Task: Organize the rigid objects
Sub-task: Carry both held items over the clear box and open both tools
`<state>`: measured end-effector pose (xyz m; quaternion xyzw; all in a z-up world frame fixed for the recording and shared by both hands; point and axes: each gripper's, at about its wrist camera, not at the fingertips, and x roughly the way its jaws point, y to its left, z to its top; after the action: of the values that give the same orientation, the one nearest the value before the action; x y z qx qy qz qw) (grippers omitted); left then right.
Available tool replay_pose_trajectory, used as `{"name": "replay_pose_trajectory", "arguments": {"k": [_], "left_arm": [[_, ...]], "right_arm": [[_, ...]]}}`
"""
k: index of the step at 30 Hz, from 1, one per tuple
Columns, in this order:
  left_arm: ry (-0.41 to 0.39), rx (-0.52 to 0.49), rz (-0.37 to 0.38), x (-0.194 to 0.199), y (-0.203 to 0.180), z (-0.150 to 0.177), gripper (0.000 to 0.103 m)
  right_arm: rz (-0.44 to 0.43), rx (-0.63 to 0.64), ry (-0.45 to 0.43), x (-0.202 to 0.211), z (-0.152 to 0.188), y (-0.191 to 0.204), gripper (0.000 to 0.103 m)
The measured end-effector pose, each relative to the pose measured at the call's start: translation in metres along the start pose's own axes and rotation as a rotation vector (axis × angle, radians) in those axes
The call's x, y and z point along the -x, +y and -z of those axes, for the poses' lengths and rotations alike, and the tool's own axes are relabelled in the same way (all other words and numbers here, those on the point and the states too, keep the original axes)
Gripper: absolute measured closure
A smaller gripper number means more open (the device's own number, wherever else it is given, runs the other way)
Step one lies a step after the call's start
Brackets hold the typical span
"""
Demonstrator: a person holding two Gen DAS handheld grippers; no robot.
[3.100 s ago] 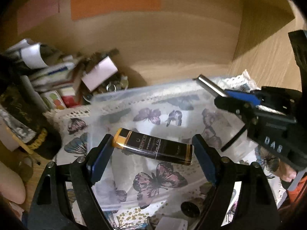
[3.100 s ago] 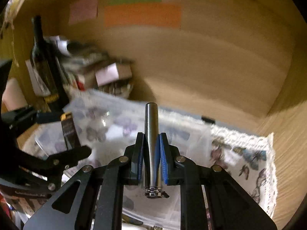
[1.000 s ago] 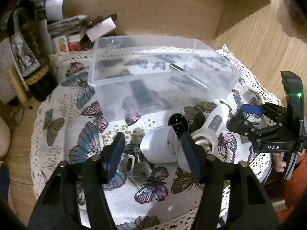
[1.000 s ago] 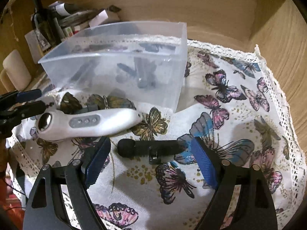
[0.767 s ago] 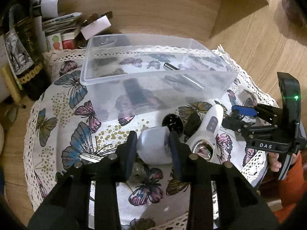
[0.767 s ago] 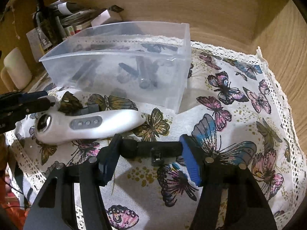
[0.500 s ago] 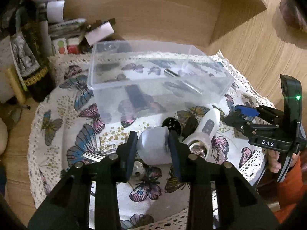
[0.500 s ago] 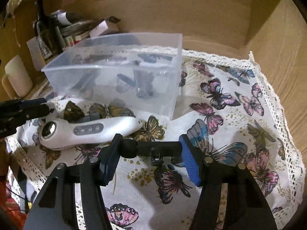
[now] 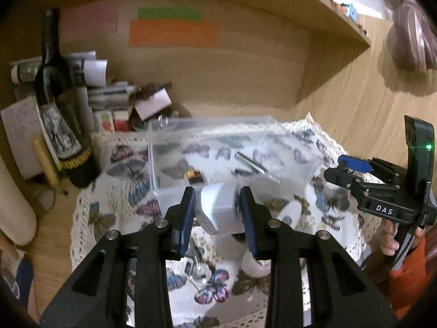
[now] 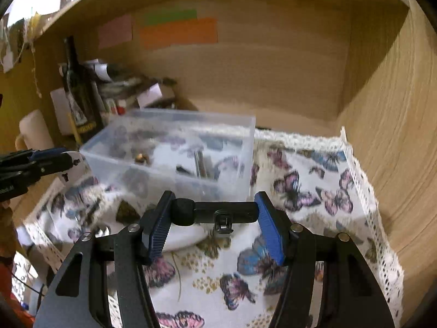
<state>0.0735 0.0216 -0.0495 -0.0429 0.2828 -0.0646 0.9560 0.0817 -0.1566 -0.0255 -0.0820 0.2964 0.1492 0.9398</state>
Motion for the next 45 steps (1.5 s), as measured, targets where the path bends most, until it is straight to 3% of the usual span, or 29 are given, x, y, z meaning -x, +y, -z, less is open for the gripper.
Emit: {"name": "replay_pose_trajectory", "arguments": {"k": [8, 14, 21, 26, 35, 42, 45], "left_arm": [[-0.078, 0.010, -0.035, 0.000, 0.007, -0.033, 0.070], [-0.080, 0.011, -0.074, -0.015, 0.014, -0.048, 0.070], [0.004, 0.028, -0.100, -0.052, 0.025, -0.047, 0.075], [0.080, 0.034, -0.101, -0.078, 0.032, -0.041, 0.075], [0.137, 0.033, -0.086, -0.099, 0.032, -0.034, 0.075], [0.132, 0.051, -0.073, -0.092, 0.033, -0.035, 0.074], [0.110, 0.049, -0.074, -0.080, 0.033, -0.037, 0.066]], "right_arm": [[-0.008, 0.006, -0.086, 0.001, -0.033, 0.007, 0.047], [-0.032, 0.016, -0.103, -0.015, -0.057, 0.015, 0.047], [-0.066, 0.016, -0.030, -0.056, -0.071, 0.023, 0.046], [-0.085, 0.024, 0.061, -0.091, -0.066, 0.030, 0.046], [-0.098, 0.036, 0.184, -0.127, -0.051, 0.034, 0.045], [-0.101, 0.042, 0.175, -0.121, -0.052, 0.037, 0.038], [-0.098, 0.047, 0.143, -0.109, -0.054, 0.038, 0.034]]}}
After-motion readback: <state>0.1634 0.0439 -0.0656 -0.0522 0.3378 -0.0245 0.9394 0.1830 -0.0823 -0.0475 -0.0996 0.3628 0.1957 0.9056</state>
